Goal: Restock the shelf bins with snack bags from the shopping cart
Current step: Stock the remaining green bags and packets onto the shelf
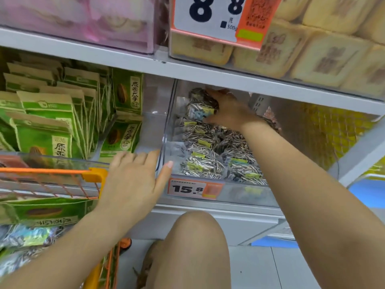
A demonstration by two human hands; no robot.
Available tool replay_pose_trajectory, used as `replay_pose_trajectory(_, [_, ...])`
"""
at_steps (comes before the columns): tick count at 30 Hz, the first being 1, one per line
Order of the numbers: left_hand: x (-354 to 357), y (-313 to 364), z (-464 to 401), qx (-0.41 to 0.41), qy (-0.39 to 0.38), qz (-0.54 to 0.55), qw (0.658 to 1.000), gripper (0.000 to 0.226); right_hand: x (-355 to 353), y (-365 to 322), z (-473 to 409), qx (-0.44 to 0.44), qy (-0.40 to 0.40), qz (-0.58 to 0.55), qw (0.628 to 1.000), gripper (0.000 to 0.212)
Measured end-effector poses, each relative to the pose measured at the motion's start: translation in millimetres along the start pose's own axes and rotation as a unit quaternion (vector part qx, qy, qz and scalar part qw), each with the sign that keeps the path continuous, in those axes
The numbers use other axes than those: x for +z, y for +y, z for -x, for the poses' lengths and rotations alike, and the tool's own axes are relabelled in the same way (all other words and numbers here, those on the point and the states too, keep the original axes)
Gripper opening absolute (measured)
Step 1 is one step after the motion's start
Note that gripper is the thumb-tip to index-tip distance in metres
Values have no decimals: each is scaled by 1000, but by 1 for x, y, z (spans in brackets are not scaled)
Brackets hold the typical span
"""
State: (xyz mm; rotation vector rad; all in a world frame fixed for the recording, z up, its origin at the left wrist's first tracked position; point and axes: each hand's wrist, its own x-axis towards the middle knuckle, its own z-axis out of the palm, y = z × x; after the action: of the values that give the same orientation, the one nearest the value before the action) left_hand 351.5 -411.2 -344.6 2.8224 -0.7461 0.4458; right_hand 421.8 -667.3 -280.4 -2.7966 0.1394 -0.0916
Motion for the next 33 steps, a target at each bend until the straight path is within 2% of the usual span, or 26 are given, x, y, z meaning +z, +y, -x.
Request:
replay_pose_trajectory(3, [0, 0, 0, -4, 2, 6, 1000, 47, 6, 8, -7, 12, 64, -53, 997, 78])
replay_pose_trajectory(5, [0, 1, 0, -6, 2, 5, 1000, 46, 15, 18, -5, 47, 108, -105, 987, 81])
replay_pose_trajectory(9, [0, 1, 1, -8, 1, 5, 1000, 48, 36, 23, -3, 87, 147, -209, 963, 78])
replay_pose_trajectory(11, [0, 1, 1, -2, 3, 8, 1000, 48, 41, 19, -4, 84, 173, -195, 962, 76])
replay_pose_trajectory(14, [0, 1, 1, 1, 2, 14, 1000, 48, 47, 18, -4, 77, 198, -113, 971, 80])
replay_pose_trajectory(17, [0, 1, 2, 3, 0, 17, 1000, 48, 54, 16, -4, 103, 182, -59, 976, 89])
replay_pose_trajectory(22, [0, 0, 1, 6, 8, 24, 1000, 45, 45, 2, -3, 171, 185, -180, 951, 103])
replay_pose_trajectory(26, [-4, -7, 2, 30, -22, 56, 998, 60, 35, -16, 11, 208, 194, -208, 936, 89])
replay_pose_trajectory(29, [-24, -25, 12, 65, -22, 59, 996, 63, 36, -42, 41, 139, 229, -211, 940, 66])
replay_pose_trajectory(31, [-44, -47, 25, 83, -6, 57, 995, 58, 43, -65, 69, 39, 267, -198, 942, 47])
replay_pose_trajectory(33, [-65, -75, 42, 95, -18, 65, 993, 50, 54, -91, 97, -95, 296, -199, 929, 34])
